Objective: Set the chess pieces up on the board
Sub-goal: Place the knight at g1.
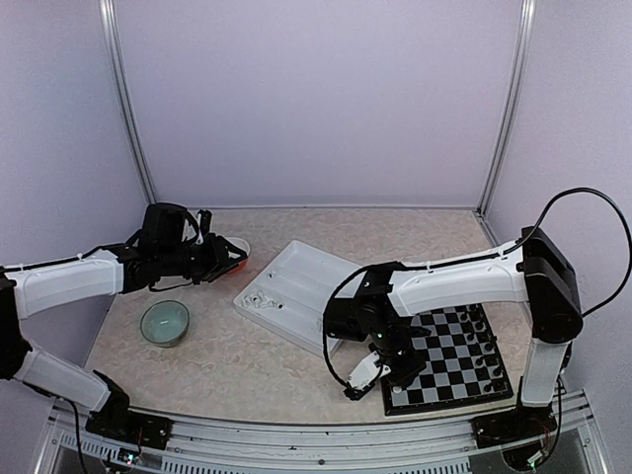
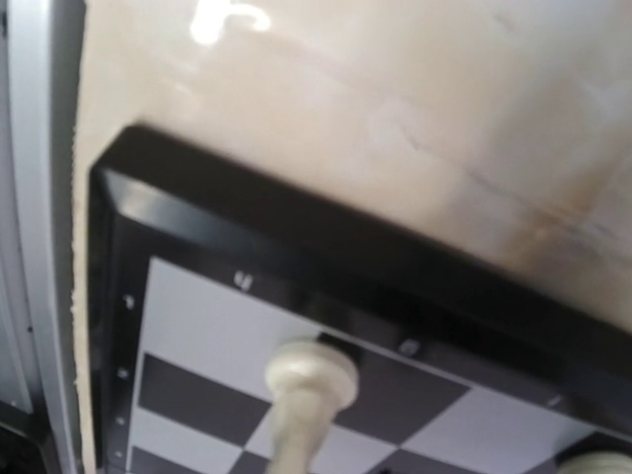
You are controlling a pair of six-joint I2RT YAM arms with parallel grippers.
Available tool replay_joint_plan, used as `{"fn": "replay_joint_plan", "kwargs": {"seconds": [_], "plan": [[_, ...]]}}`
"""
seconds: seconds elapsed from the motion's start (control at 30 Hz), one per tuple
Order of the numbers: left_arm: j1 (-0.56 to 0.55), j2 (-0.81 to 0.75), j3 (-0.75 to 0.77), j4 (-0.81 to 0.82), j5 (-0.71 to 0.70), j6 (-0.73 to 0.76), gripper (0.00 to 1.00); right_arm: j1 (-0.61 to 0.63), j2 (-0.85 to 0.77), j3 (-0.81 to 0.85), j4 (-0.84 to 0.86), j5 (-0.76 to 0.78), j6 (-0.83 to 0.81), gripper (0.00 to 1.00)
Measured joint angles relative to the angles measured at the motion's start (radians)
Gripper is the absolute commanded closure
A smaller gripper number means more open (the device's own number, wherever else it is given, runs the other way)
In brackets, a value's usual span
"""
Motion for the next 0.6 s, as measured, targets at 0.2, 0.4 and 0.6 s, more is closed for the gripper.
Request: {"fn": "replay_joint_plan", "kwargs": {"seconds": [0.2,0.4,0.6], "plan": [[0.000,-0.003,0.000,-0.014,-0.001,0.013,0.65,-0.003,-0.024,0.000,0.001,-0.055,-0.017,0.67],[-0.021,-0.021,0.013,-0.032,-0.024,0.043,0.60,-0.089,-0.153,0.029,0.021,-0.199,-0.063,0.64],[-0.075,0.002,0.141,-0.090,-0.099,0.178,0.60,-0.259,-0.368,-0.042,0.167,-0.390,-0.082,0.64]]}}
